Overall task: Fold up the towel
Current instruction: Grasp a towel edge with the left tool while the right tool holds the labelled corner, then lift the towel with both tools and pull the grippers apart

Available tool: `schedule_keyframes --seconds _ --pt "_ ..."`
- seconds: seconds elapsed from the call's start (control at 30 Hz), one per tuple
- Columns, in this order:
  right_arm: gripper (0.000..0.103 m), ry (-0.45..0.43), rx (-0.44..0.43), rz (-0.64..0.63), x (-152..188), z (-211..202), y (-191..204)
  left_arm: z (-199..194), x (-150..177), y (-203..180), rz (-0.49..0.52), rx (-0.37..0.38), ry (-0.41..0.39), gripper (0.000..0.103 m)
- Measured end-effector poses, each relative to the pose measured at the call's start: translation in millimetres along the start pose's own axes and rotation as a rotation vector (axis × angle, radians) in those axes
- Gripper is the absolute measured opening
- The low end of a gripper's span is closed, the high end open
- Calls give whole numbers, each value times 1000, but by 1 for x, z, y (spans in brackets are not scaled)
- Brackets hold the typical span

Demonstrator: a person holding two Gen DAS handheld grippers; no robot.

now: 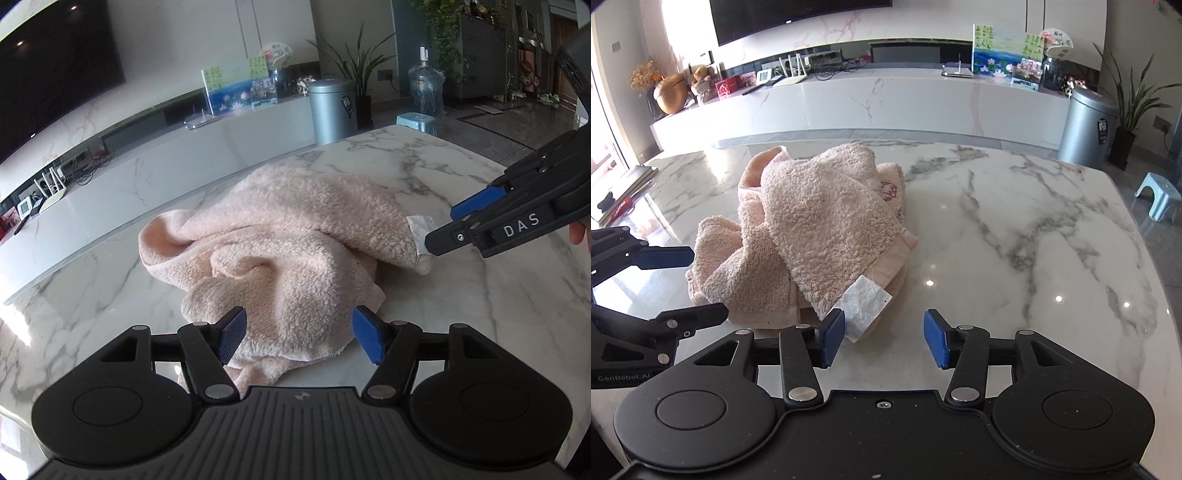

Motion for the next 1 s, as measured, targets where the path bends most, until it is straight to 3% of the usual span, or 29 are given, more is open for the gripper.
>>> schedule_keyframes --seconds 0.13,0.17,0.23,0.37,0.43,0.47,0.5,0.6,0.77,0.87,0.93,1.0 --pt "43 1 -10 -2 -1 1 2 11 2 -8 14 22 12 63" --pt "39 1 -13 -3 -1 2 2 14 3 -9 15 24 16 63" --pt "11 1 -18 -4 -1 2 3 20 4 -10 14 27 23 63" --pt "3 1 -28 -6 -2 4 5 24 8 -8 -5 21 21 63" --pt "1 2 -33 -7 -3 5 6 23 10 -5 -35 37 18 51" --pt "1 2 -36 -8 -3 5 7 23 10 -3 -51 45 17 40" --pt "1 2 -38 -8 -3 5 7 22 11 0 -67 52 15 33" --pt "1 2 -46 -10 -4 6 9 18 12 7 -103 67 6 23" --pt "6 3 -59 -13 -5 8 11 13 13 14 -118 66 3 17" --pt "19 3 -66 -14 -5 9 13 10 13 16 -117 59 2 16" --pt "37 4 -71 -15 -6 10 14 9 13 17 -118 54 2 16" --pt "44 4 -76 -16 -6 10 15 8 13 17 -118 55 3 16"
Point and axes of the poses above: each gripper's, at about its wrist camera, not at the fingertips, and z roughly the way its jaws point, y to its left, x to its underside, the point moved 10 cm from there along z, roughly the way its jaws point, and after that the axes turned 4 degrees about -y, right-handed, at the moved point
